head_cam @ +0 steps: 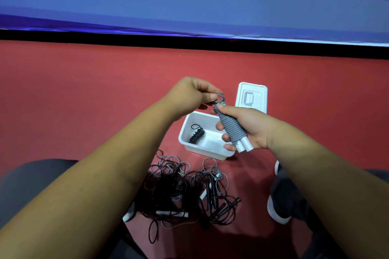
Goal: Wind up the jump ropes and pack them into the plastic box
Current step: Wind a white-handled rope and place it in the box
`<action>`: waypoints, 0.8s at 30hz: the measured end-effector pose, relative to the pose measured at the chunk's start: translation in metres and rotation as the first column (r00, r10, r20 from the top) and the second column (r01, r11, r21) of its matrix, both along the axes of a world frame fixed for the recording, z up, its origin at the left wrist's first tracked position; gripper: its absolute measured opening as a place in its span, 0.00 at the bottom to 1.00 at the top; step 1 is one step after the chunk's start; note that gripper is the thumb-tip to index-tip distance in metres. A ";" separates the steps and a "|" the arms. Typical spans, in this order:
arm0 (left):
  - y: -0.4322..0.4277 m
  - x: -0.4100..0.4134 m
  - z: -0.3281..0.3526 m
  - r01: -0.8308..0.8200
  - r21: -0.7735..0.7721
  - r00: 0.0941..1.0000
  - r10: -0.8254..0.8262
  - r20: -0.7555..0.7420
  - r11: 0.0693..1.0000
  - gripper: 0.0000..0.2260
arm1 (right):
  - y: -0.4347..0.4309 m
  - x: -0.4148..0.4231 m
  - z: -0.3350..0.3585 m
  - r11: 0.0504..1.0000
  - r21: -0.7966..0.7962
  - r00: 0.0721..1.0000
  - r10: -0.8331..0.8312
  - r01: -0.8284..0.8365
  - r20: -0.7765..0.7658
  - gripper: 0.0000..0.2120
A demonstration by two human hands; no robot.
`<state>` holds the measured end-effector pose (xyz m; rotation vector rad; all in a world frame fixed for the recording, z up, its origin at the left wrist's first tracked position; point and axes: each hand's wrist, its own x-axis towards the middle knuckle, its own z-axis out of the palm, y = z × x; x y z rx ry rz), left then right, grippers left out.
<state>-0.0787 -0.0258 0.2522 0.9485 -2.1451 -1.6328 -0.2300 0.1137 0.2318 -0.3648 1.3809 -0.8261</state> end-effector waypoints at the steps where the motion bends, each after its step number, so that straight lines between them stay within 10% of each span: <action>1: 0.002 -0.001 -0.002 -0.014 0.044 1.000 0.015 -0.020 0.999 0.08 | 0.000 0.000 0.000 1.000 0.000 1.000 -0.003 0.003 0.004 0.18; 24: 0.016 -0.010 -0.010 -0.087 0.362 0.979 0.146 -0.140 0.928 0.08 | -0.003 -0.003 -0.007 0.998 -0.007 0.997 -0.063 0.064 0.053 0.35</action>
